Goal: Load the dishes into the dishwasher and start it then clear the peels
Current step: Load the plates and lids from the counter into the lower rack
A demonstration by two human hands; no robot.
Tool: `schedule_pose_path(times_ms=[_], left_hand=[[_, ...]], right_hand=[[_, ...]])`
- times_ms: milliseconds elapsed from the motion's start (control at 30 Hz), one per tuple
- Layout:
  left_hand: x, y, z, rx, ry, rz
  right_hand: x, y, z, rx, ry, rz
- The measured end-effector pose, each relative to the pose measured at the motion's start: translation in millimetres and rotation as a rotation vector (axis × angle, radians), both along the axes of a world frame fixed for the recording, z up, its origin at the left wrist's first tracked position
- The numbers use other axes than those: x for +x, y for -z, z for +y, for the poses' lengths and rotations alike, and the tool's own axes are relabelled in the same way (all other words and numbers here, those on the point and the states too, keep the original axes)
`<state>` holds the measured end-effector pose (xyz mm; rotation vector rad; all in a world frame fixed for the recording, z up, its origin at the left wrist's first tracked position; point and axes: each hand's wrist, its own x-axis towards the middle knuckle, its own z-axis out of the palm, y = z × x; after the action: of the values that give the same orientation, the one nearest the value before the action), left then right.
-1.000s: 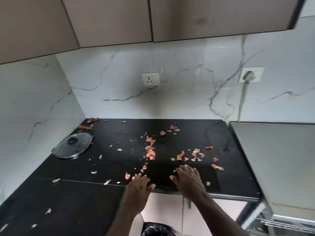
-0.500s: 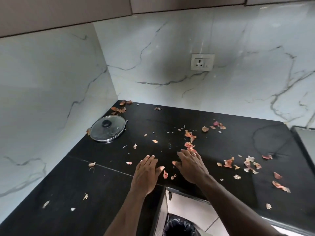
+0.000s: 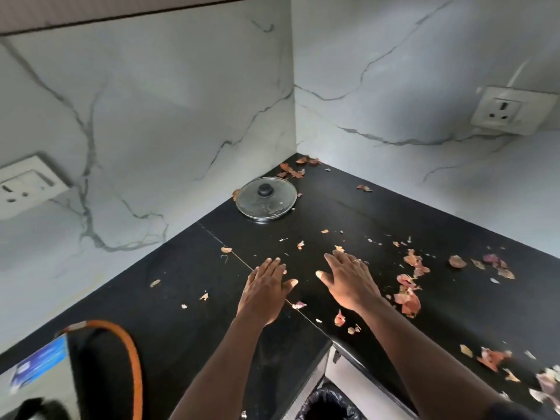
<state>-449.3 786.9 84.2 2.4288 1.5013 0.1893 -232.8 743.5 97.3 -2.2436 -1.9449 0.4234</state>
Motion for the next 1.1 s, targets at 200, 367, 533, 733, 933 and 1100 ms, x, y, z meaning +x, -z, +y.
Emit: schedule_pose_path(times_ms=[200,367,533,733,933,1100], left_hand=[[-28.7,9.1,44.5,-0.034,-0.040,0.051],[-46.2,21.8,102.3,-0.071,-0.050,0.094],[-52.5,35.9,176.4,-0.064,-0.077,0.105],[-41.8,45.5,249.7,-0.026,-0.110,0.056],[-31.7,52.0,308.3,-0.090,-0.255,-0.091],[-23.3,57.6,334.2,-0.196,-0.347,-0.209]], right_hand=[[-25.4,7.3,59.1,-0.013,-0.035,0.054],[-33.9,26.6,120.6,-0.040,-0.031,0.083],[-36.7,40.6,190.0,-0.020,-0.027,0.092],[-26.4,48.3,273.0,0.012,0.017,0.151],[-5.0,47.8,344.8,0.068,0.071,0.126],[-1.6,53.9,387.6,-0.022,0.086,0.125]])
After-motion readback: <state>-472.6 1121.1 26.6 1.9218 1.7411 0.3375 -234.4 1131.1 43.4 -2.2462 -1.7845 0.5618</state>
